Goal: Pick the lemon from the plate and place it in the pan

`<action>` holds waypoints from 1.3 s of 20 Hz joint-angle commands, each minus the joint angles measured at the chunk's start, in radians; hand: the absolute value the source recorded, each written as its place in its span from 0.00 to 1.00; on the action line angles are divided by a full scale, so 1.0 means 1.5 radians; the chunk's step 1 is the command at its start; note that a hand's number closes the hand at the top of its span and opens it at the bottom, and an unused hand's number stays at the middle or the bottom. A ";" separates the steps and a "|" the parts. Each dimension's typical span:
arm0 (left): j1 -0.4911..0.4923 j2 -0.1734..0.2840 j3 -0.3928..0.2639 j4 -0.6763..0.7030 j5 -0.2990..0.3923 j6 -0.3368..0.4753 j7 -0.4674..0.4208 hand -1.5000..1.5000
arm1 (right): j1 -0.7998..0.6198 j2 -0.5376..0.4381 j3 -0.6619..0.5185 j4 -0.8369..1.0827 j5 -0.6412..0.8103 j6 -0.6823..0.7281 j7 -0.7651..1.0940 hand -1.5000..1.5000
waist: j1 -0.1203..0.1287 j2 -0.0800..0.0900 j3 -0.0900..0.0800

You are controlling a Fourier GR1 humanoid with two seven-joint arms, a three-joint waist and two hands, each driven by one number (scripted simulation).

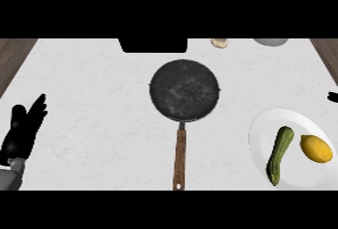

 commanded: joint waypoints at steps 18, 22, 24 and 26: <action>0.010 -0.074 0.077 -0.048 -0.098 -0.043 0.059 0.50 | 0.021 0.160 0.004 0.045 0.285 -0.009 -0.008 0.00 | -0.005 -0.001 0.000; -0.021 -0.075 0.113 0.027 -0.114 -0.083 0.021 0.50 | -0.017 0.192 0.001 0.138 0.338 -0.037 -0.075 0.00 | -0.004 0.001 0.000; 0.035 -0.092 0.119 -0.022 -0.123 -0.076 0.003 0.50 | 0.019 0.194 -0.020 0.080 0.337 -0.016 -0.057 0.00 | -0.005 0.000 0.000; 0.018 -0.089 0.125 -0.039 -0.139 -0.067 0.048 0.50 | 0.034 0.218 -0.017 0.086 0.361 -0.039 -0.060 0.00 | -0.005 0.000 0.000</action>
